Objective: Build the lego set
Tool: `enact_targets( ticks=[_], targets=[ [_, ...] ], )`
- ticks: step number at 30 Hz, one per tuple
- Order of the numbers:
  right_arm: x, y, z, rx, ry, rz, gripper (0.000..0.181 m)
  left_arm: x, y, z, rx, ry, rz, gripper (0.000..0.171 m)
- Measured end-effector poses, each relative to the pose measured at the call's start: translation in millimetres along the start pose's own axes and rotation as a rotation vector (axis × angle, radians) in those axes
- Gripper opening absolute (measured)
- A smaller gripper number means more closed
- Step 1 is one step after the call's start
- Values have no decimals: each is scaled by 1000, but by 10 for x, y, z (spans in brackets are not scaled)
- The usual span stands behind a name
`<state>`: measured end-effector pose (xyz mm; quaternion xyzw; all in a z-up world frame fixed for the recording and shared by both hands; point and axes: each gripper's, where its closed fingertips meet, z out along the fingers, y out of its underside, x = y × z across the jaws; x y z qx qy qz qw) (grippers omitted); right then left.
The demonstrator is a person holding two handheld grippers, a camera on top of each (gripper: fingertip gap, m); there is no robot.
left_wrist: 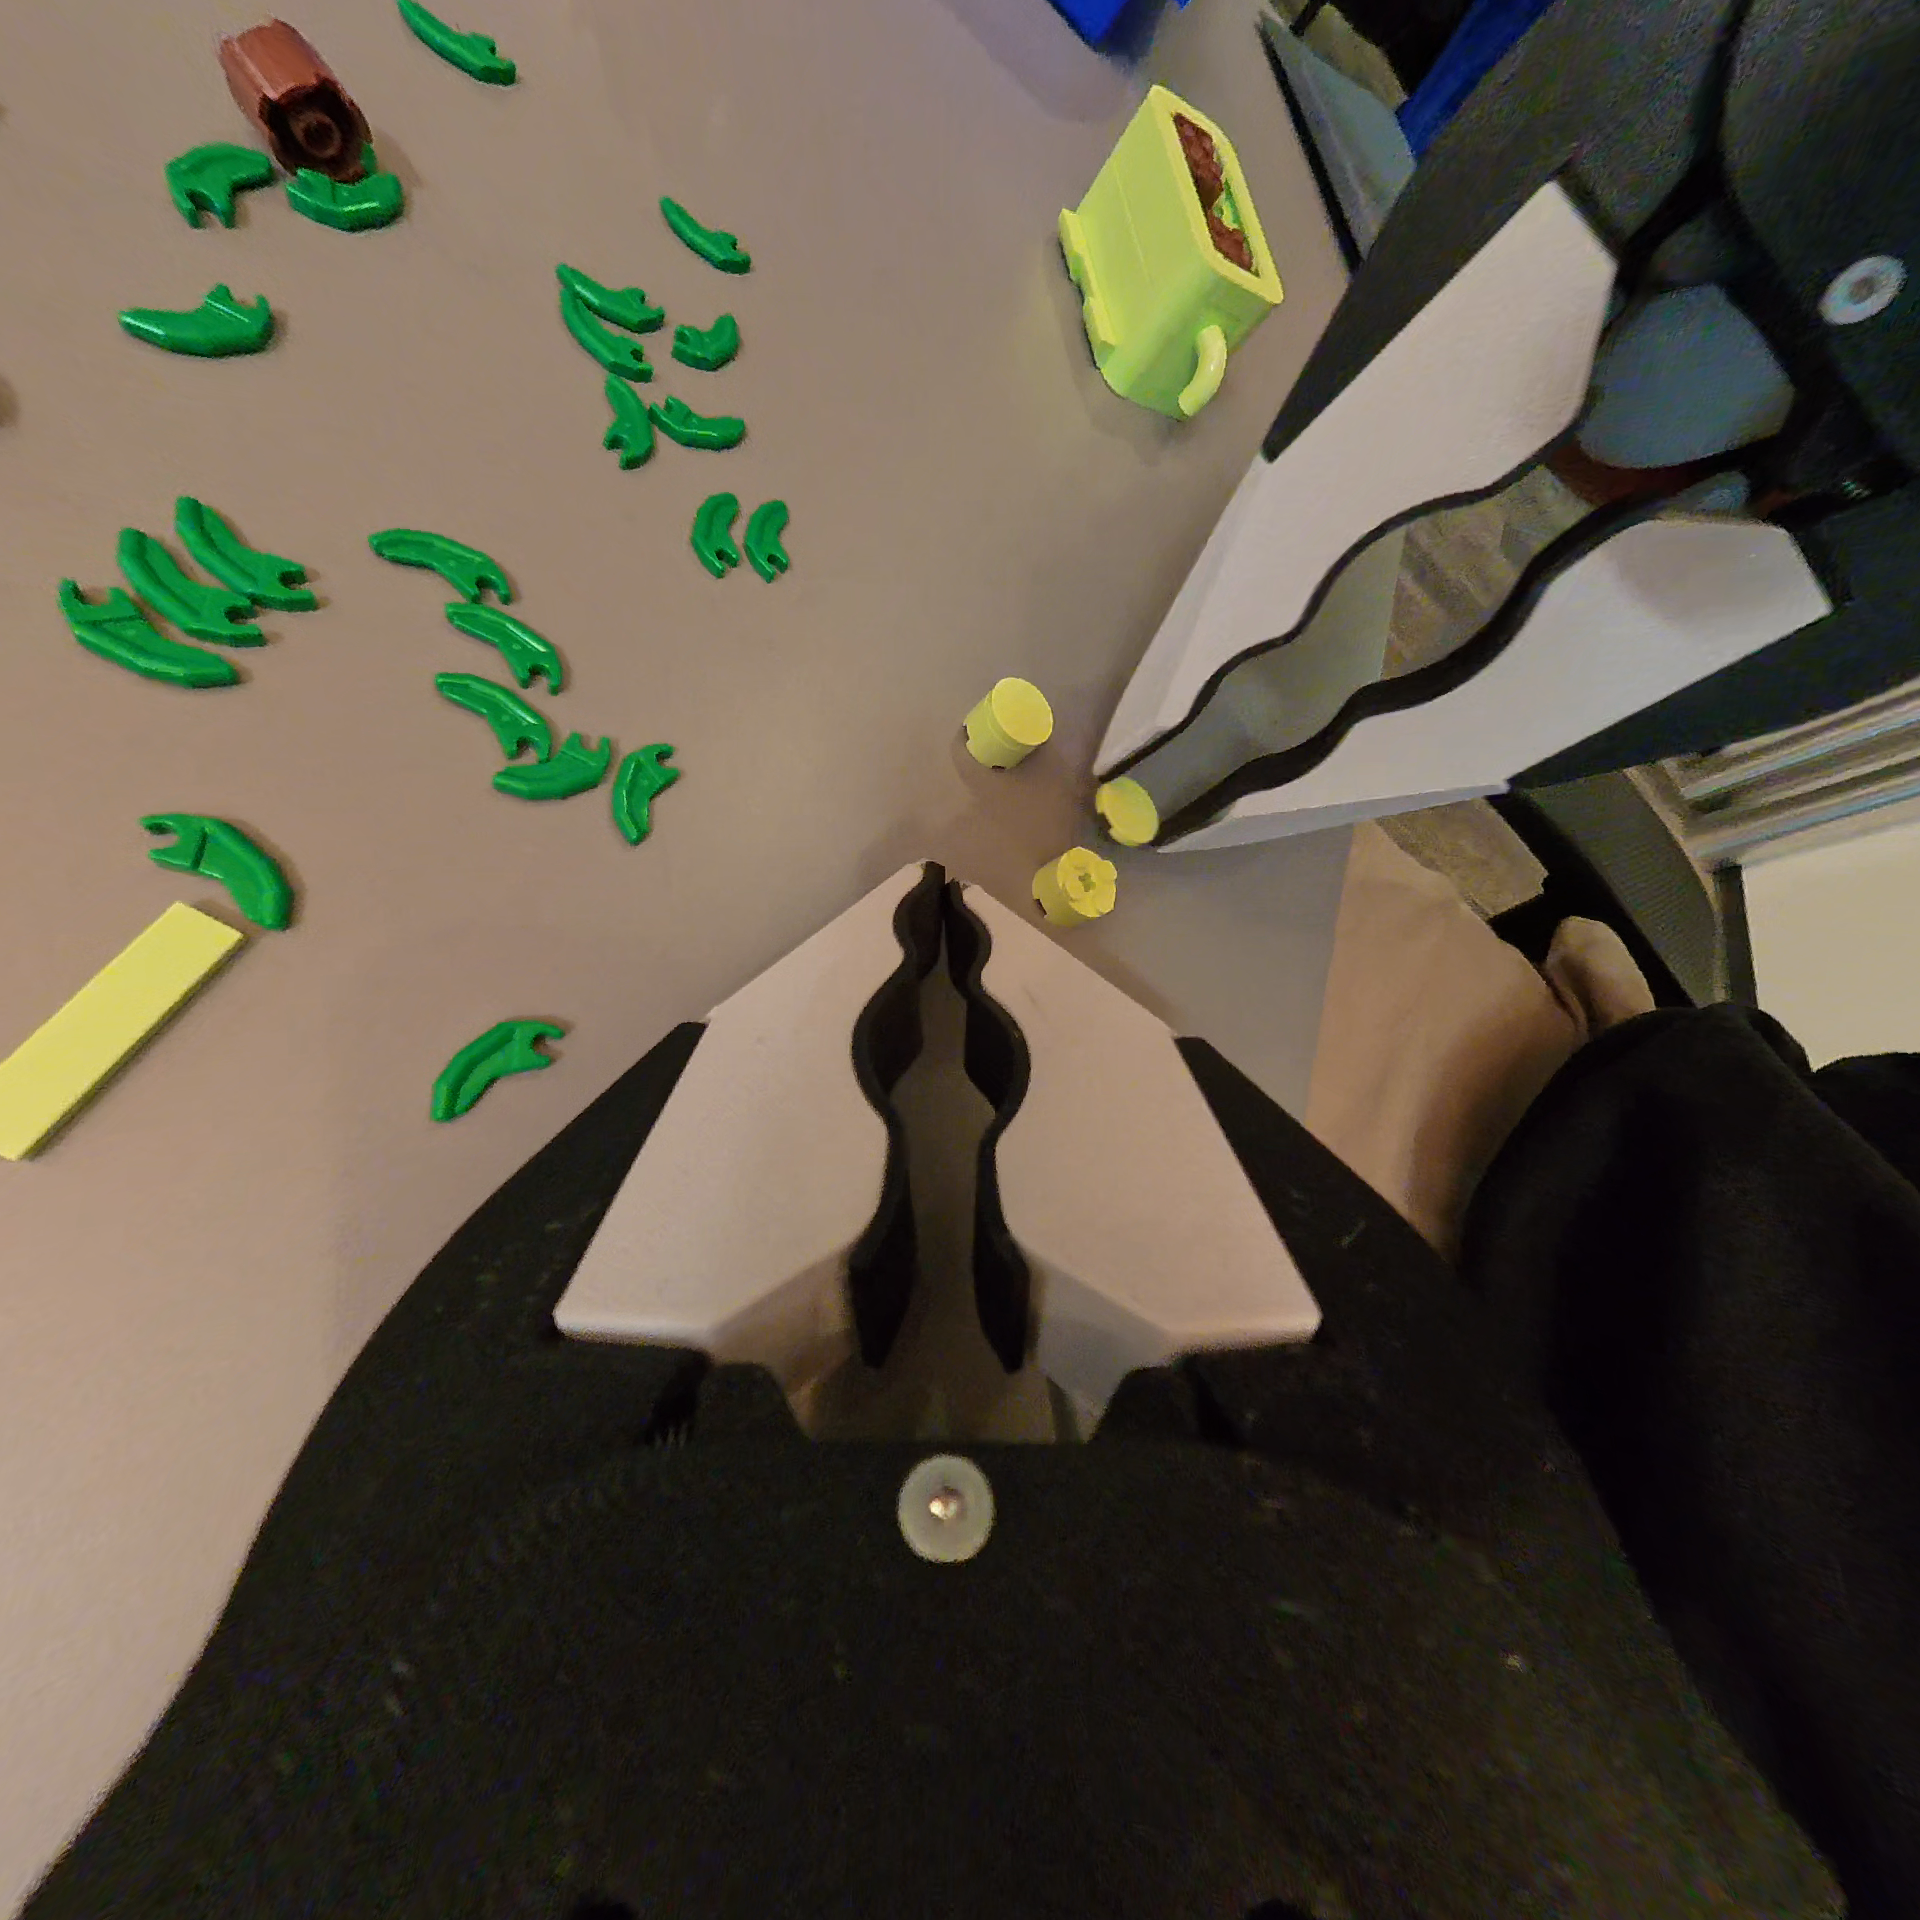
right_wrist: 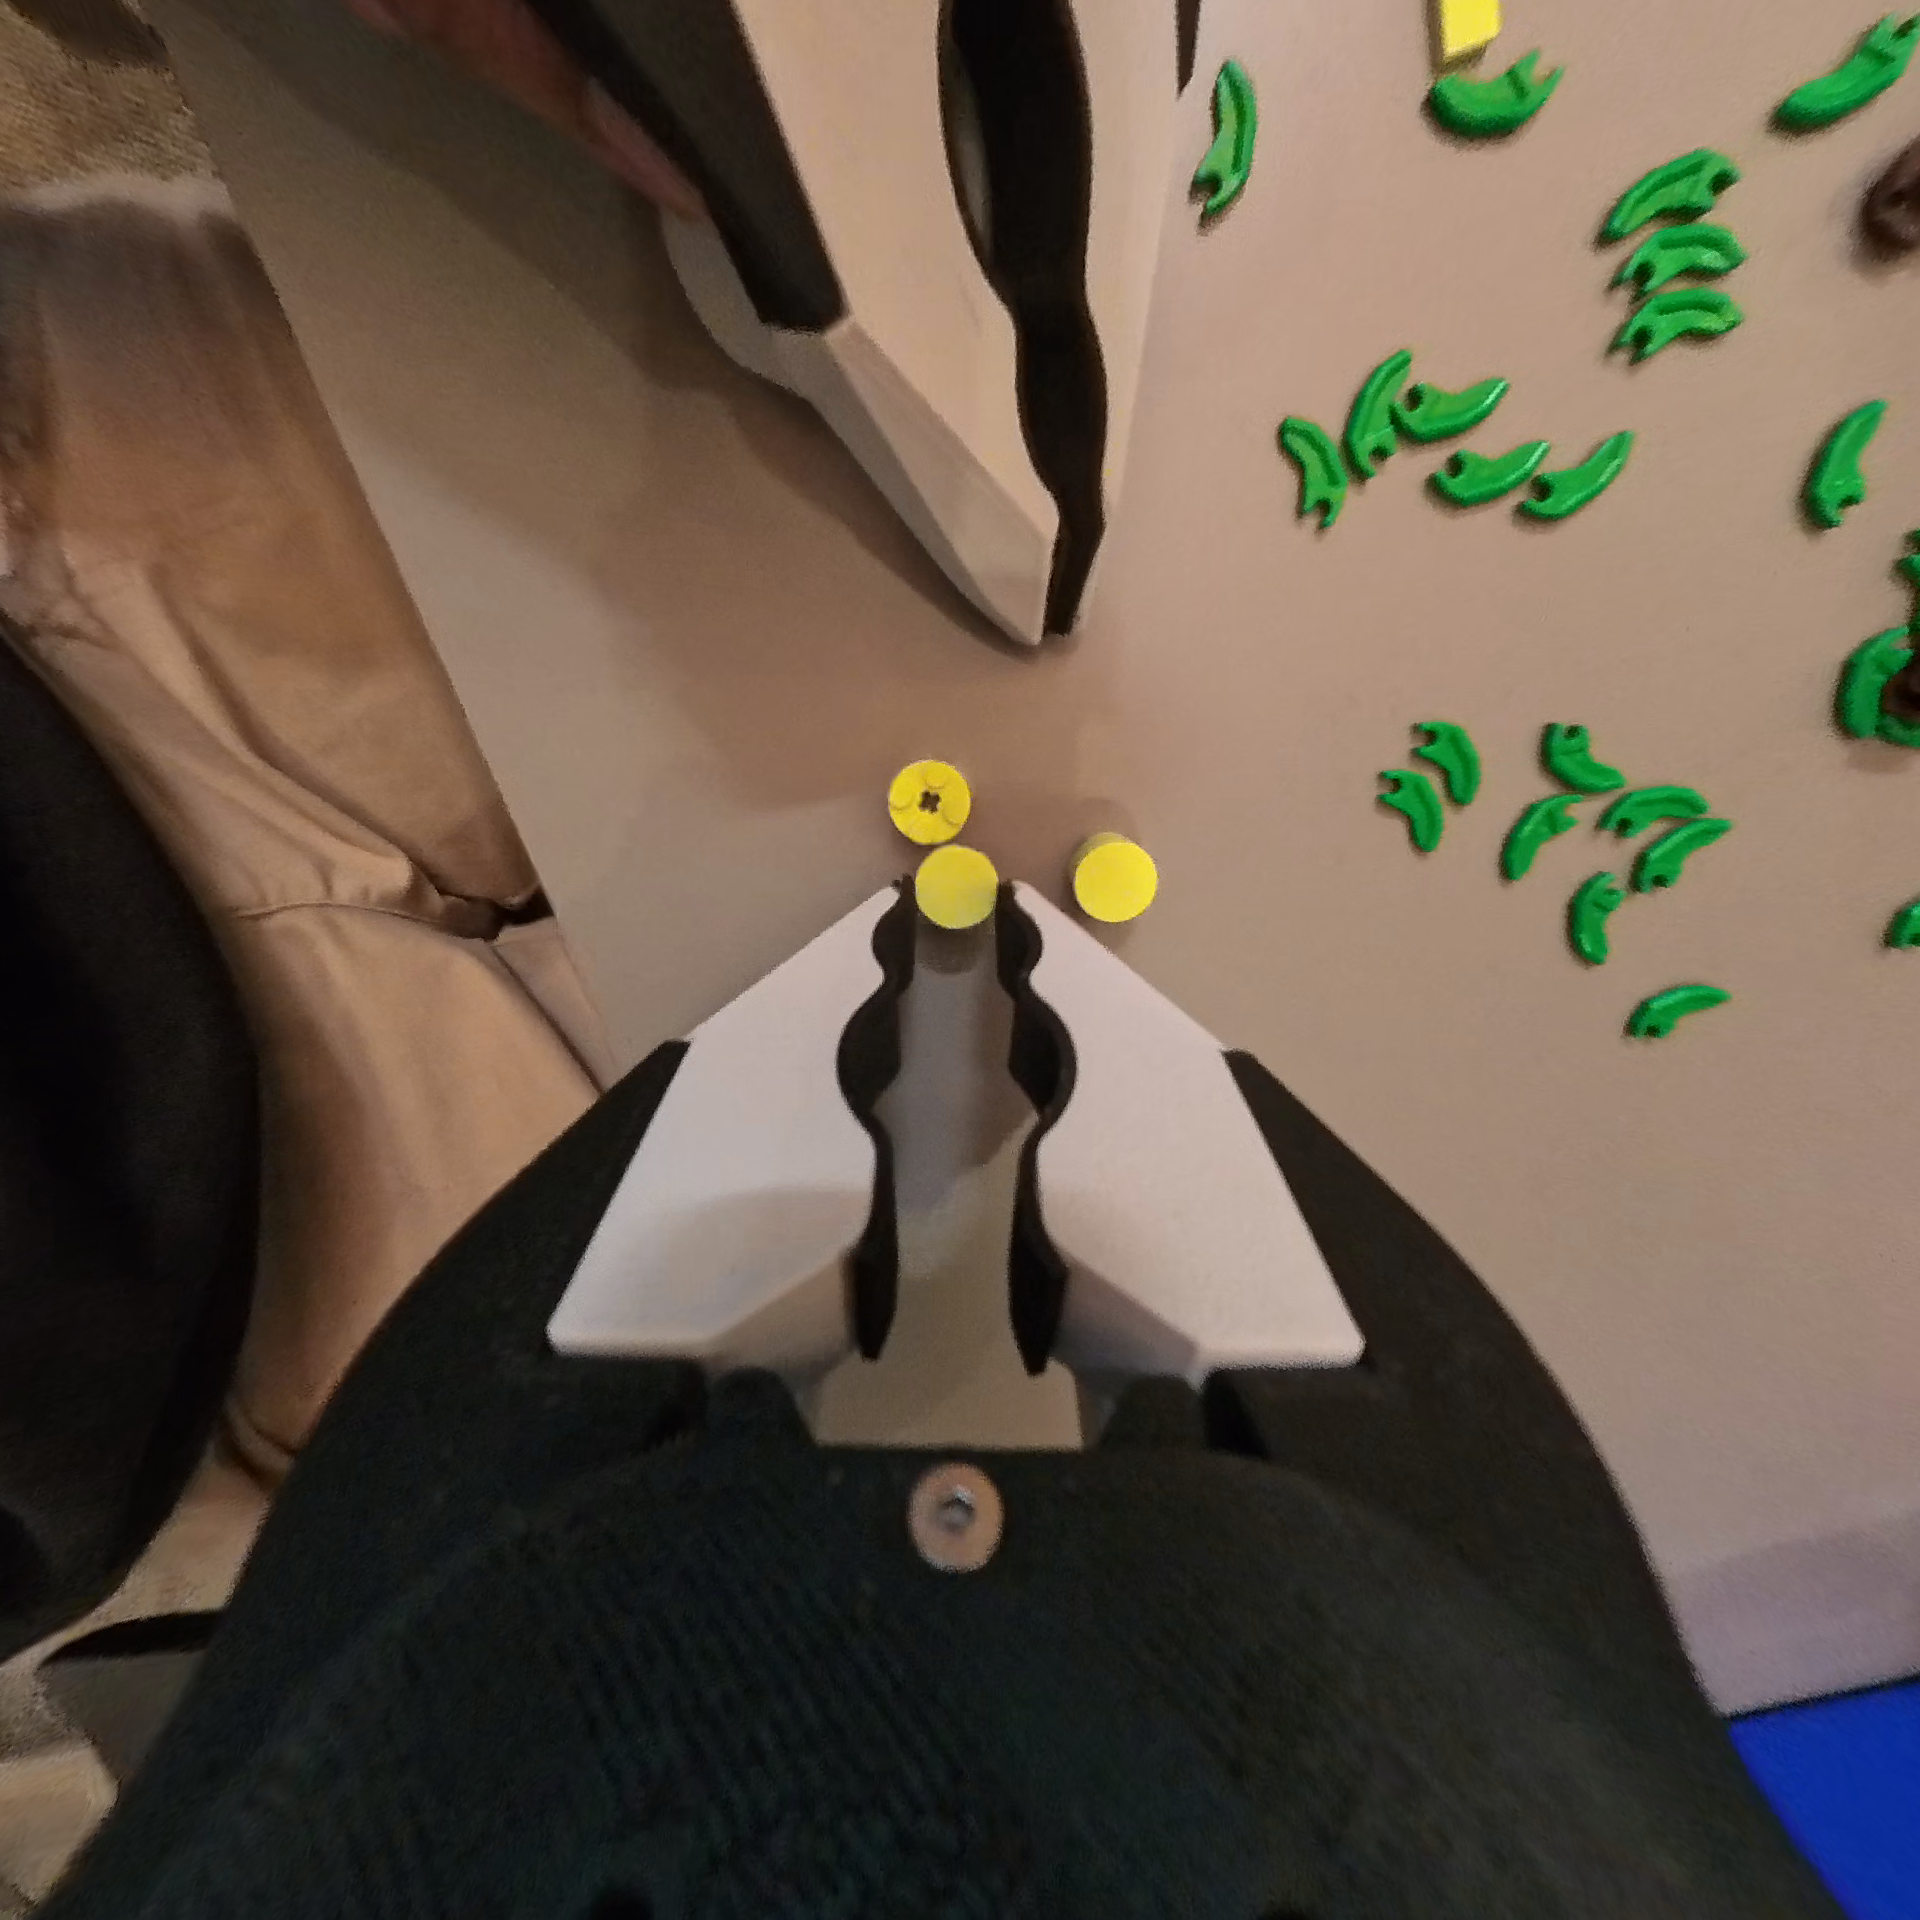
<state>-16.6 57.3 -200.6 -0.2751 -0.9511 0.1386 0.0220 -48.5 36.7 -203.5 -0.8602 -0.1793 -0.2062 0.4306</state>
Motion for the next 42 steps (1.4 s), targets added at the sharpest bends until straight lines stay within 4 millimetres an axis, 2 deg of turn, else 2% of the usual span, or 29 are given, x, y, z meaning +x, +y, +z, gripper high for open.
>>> enact_targets(
  ticks=[3, 8, 15, 42],
  targets=[
    [4, -71, -37, 9, 27, 49, 13, -3, 12, 10, -10, -1, -2, 0],
    [-35, -101, 44, -18, 31, 173, 14, -4, 27, 24, -24, -14, 11, 0],
    [-54, -140, 50, -23, 51, 184, 14, -3, 26, 25, -23, -5, 3, 0],
    [-49, -114, 88, -73, 109, -35, 14, -3, 40, 33, -35, -3, 2, 0]
  ],
)
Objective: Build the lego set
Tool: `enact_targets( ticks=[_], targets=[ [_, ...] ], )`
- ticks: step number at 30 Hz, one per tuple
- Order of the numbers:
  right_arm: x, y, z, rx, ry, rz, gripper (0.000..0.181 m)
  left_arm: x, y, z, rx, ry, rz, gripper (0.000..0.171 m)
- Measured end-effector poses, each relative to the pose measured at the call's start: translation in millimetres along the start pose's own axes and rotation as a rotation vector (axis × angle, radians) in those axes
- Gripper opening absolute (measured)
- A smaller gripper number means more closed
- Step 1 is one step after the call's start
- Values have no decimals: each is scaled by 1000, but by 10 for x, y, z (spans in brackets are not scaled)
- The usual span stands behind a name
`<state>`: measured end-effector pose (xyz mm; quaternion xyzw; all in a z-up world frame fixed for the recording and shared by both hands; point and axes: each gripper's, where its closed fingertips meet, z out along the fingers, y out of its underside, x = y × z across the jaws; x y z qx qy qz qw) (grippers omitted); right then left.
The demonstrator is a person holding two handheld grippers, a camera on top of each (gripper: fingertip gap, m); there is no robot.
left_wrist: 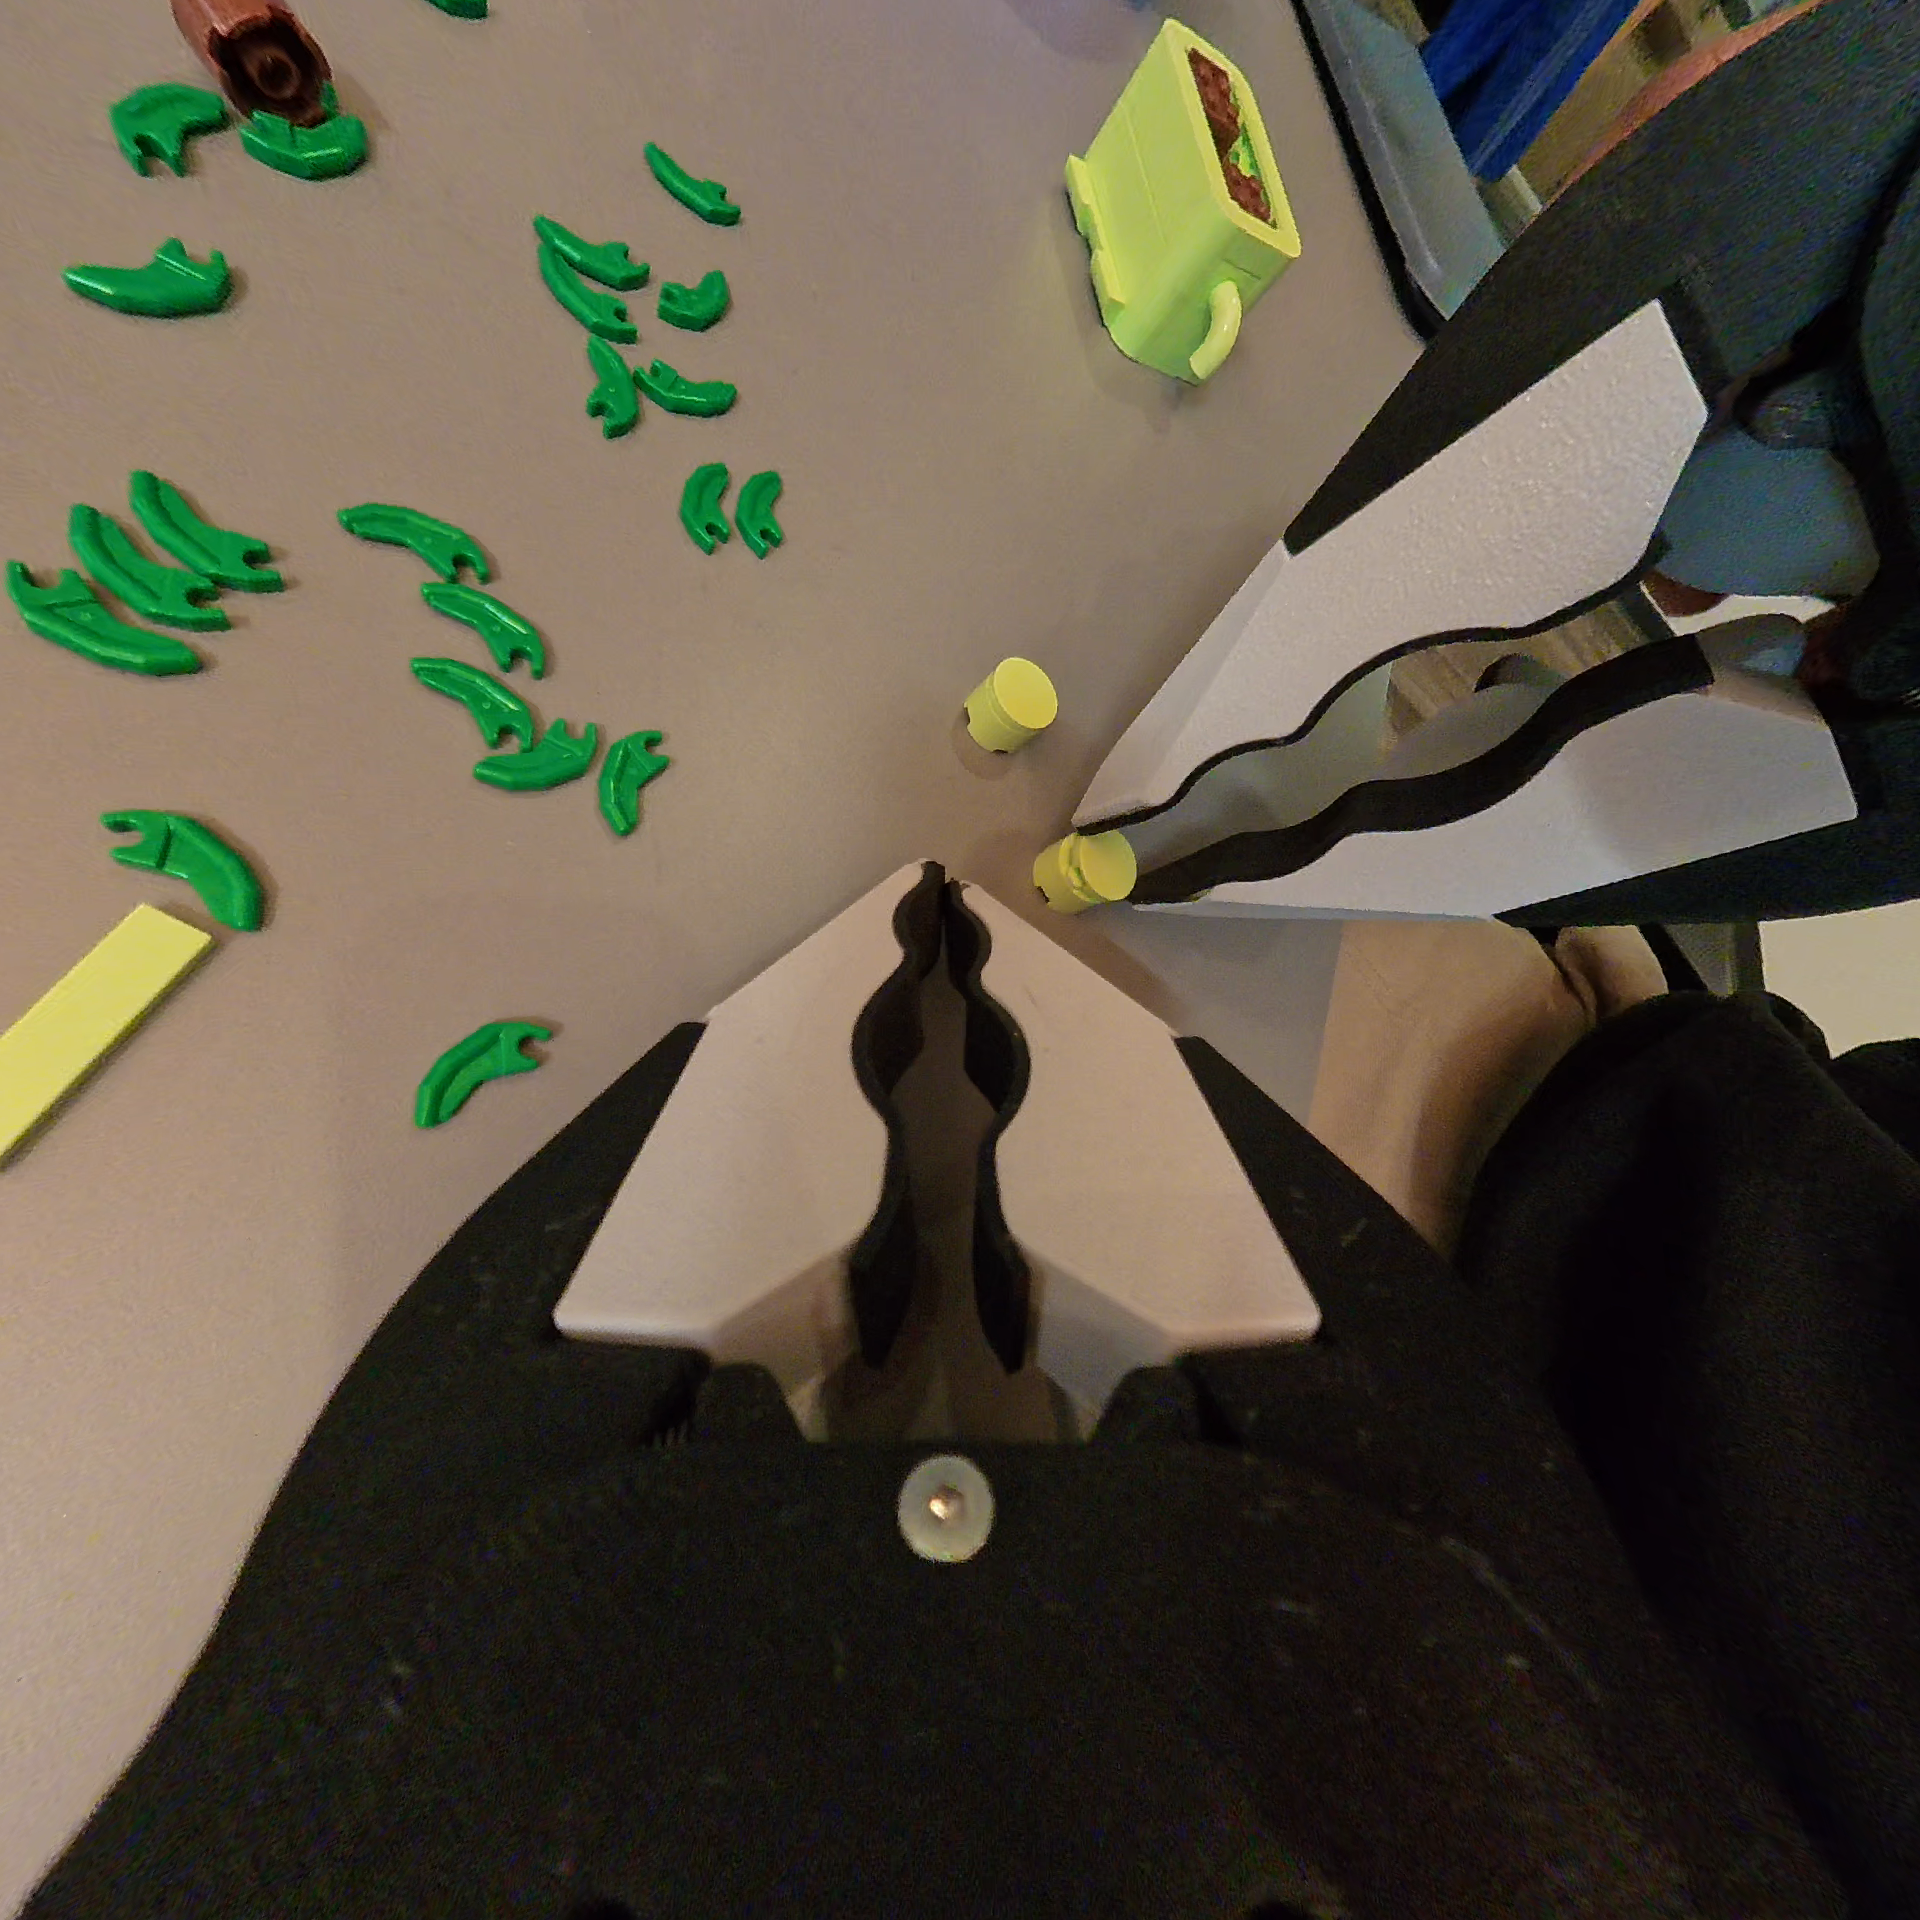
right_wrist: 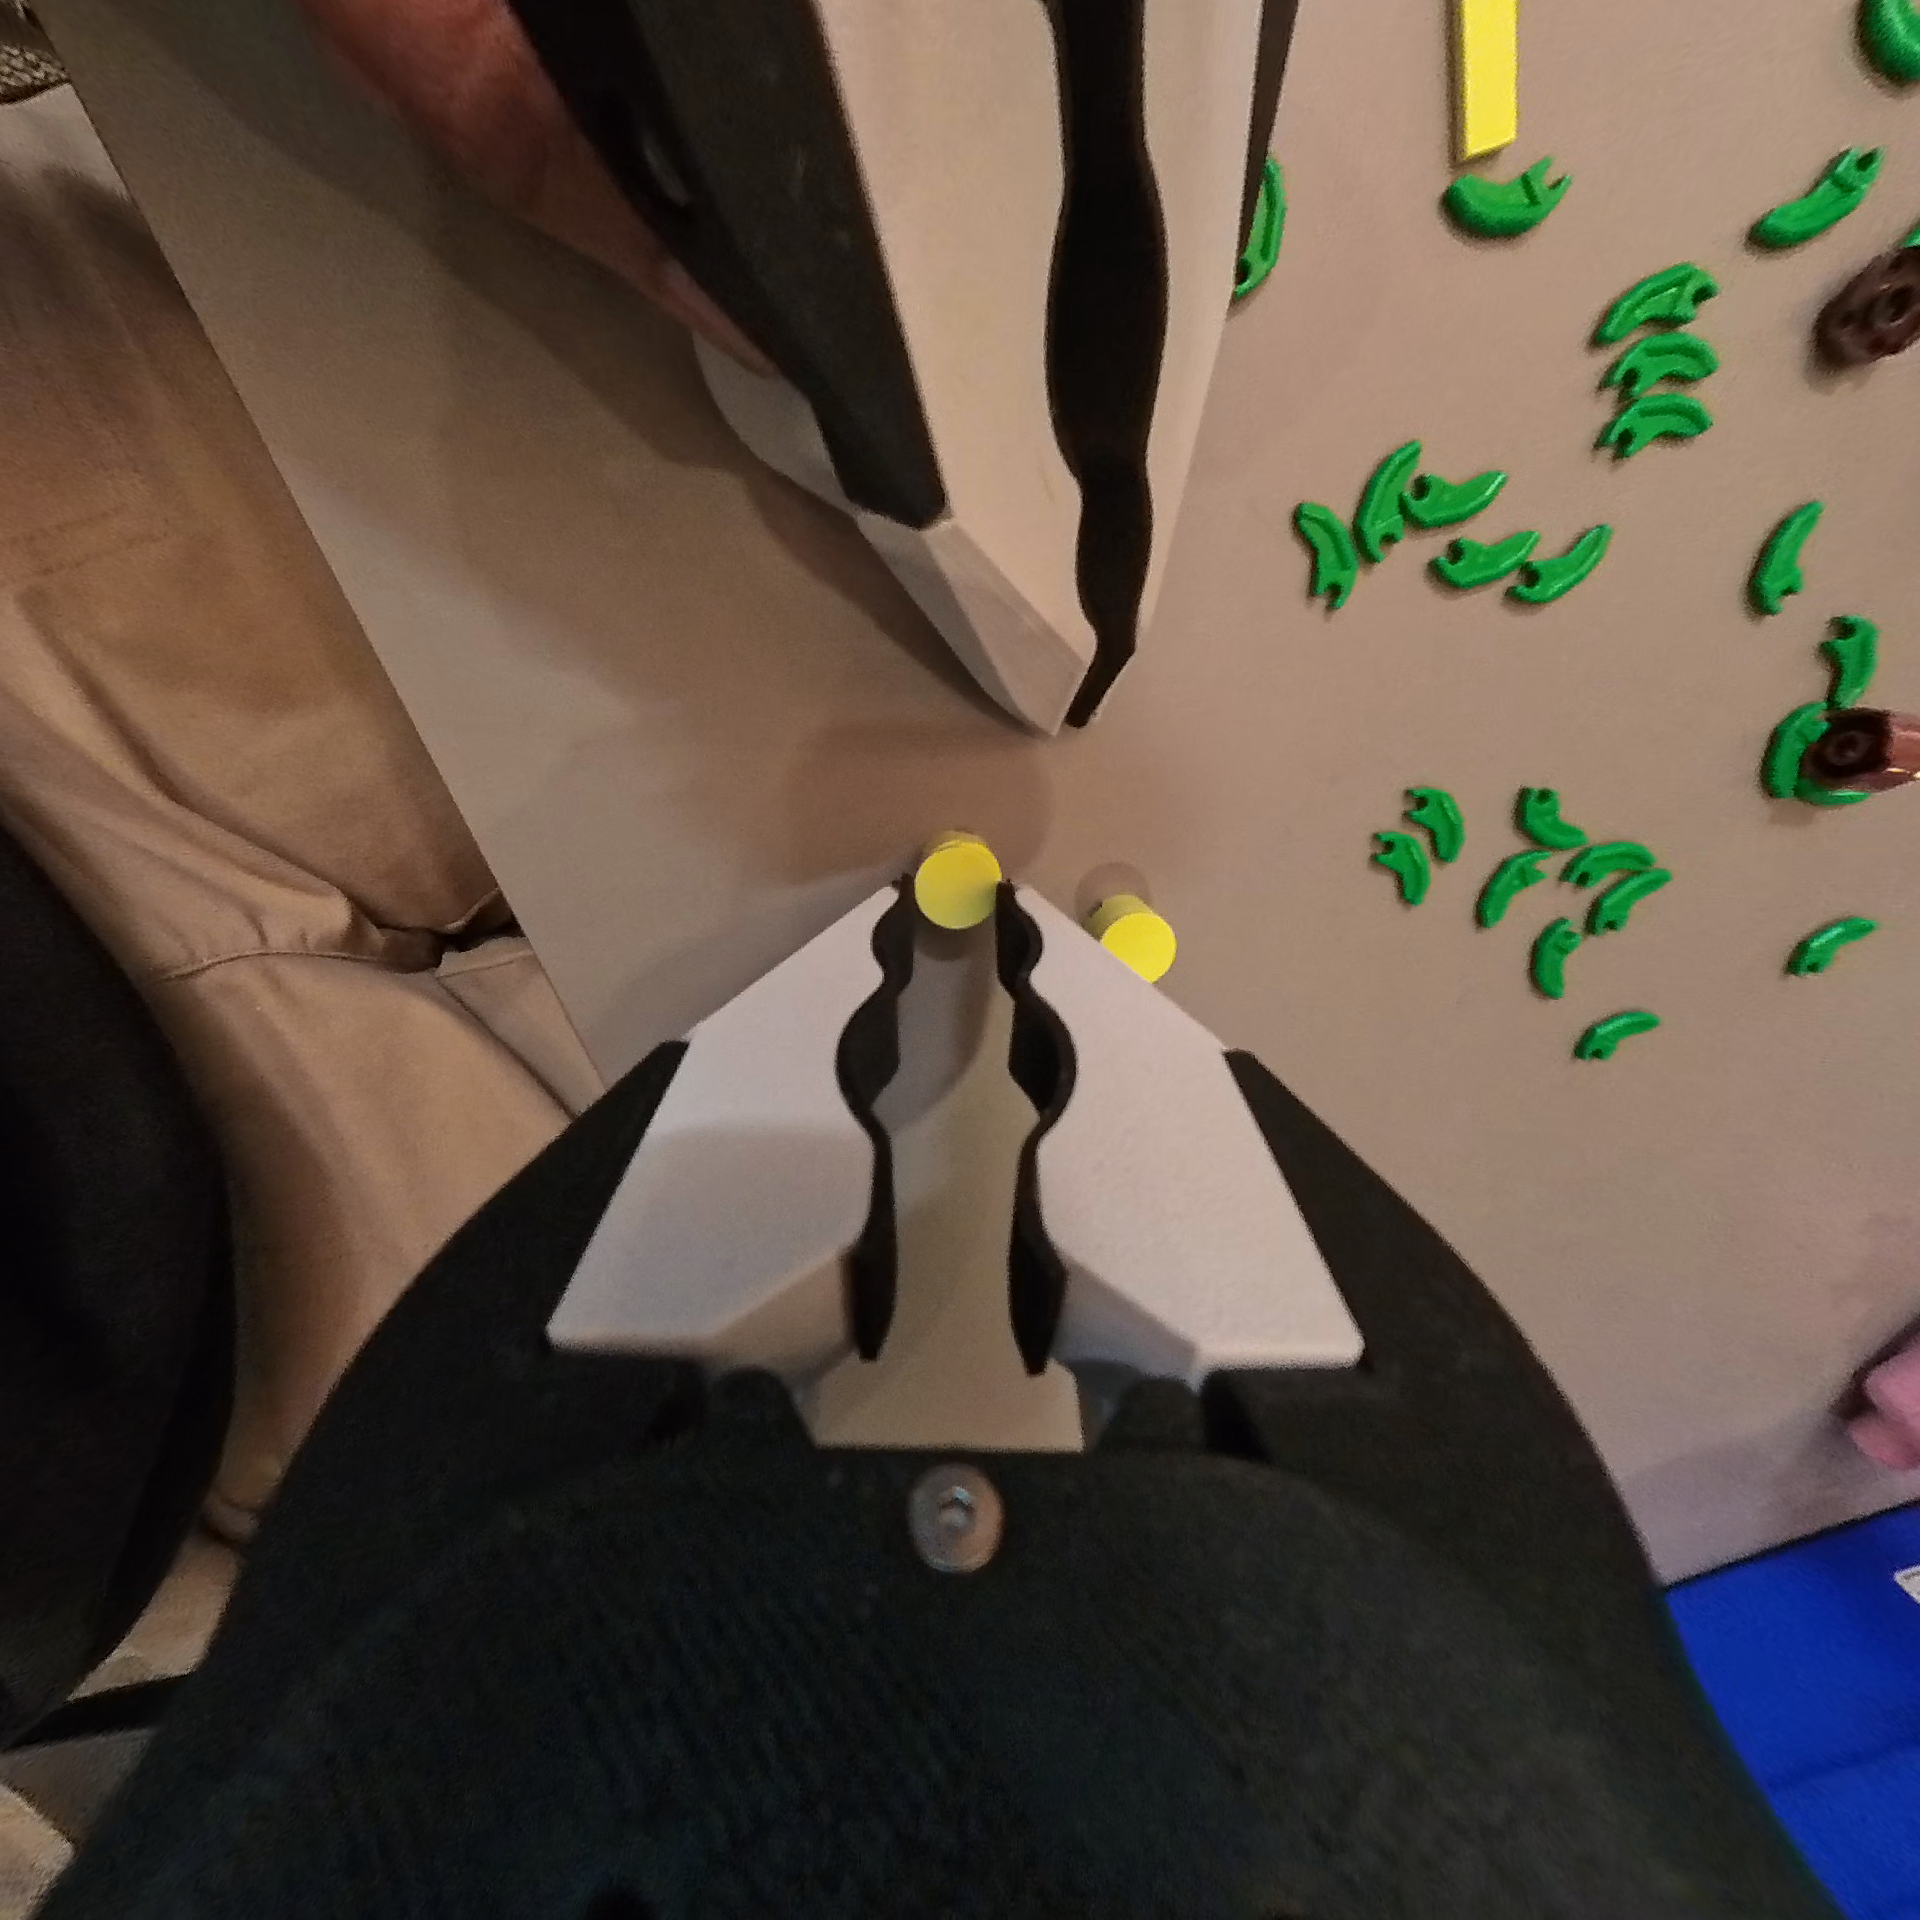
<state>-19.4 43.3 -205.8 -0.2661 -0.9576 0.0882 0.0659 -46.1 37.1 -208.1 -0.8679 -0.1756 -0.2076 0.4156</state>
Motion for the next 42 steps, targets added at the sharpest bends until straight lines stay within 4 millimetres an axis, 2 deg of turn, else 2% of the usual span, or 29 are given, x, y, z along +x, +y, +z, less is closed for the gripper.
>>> enact_targets(
  ticks=[15, 27, 30, 39, 42],
  targets=[
    [1, -3, 14, -23, -57, -79, 14, -1, 2, 3, -2, -2, 0, 0],
    [1, 3, 17, -44, -15, -132, 14, 0, 5, 5, -4, 2, -2, 0],
    [-13, 14, 24, -44, -23, -131, 20, 1, 6, 6, -4, 1, -2, 0],
    [16, -26, -79, -19, -23, -169, 21, -1, 7, 7, -6, 0, -1, 0],
    [8, -22, -86, -19, -70, -150, 19, -1, 7, 8, -6, -1, 0, 0]
  ],
)
